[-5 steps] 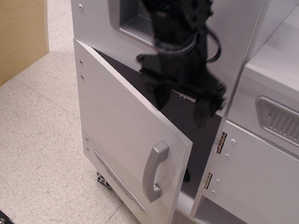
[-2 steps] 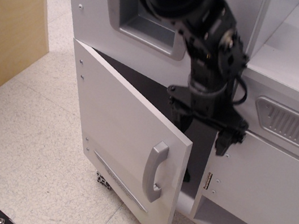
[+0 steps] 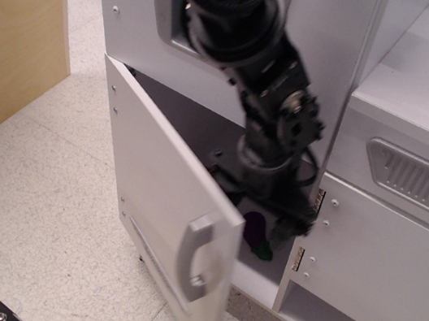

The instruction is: Open low fridge

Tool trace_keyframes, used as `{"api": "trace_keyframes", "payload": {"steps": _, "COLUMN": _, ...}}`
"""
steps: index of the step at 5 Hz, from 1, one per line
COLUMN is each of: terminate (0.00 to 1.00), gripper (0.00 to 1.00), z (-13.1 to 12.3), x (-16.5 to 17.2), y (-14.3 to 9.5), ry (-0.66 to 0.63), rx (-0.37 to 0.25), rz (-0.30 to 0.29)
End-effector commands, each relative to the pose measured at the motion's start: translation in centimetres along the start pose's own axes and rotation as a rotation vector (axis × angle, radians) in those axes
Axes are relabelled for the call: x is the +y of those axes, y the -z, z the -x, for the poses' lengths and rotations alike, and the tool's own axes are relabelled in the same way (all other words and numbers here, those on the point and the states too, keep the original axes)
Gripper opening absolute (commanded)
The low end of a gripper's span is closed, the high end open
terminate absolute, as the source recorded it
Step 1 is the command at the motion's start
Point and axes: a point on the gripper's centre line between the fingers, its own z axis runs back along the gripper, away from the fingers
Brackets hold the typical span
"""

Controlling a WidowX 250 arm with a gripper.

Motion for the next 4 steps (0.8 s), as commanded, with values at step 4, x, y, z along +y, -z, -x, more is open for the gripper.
{"api": "trace_keyframes", "payload": {"steps": 4, "terminate": 0.00, "gripper": 1.00, "z": 6.4, "x": 10.4, "y": -1.4, "ry": 0.022, "rx": -0.011, "rz": -0.141}}
